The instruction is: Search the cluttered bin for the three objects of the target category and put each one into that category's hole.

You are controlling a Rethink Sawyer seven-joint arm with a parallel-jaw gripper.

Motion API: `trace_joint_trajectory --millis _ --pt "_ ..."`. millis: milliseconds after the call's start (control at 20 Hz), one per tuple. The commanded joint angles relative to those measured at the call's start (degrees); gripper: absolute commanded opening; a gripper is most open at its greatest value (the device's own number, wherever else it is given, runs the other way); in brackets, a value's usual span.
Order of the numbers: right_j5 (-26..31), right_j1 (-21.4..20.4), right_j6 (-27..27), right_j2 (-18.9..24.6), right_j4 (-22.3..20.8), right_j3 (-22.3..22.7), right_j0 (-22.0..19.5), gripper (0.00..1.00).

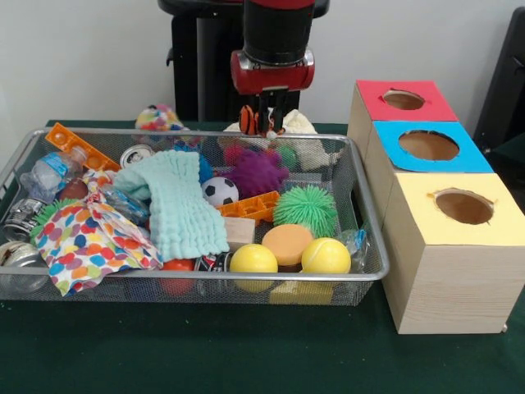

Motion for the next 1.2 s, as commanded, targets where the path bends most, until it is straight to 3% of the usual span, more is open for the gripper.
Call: trace_joint_trajectory --millis 50,750,1200 --pt "5.35 -4.41 7.21 2.03 3.53 2.77 0.97 0.00" --pt "-0.40 -6.64 10.30 1.90 7.47 11.45 3.36 0.00" --pt "-4.70 -13.39 14.56 0.33 11.01 21.16 7.78 0.00"
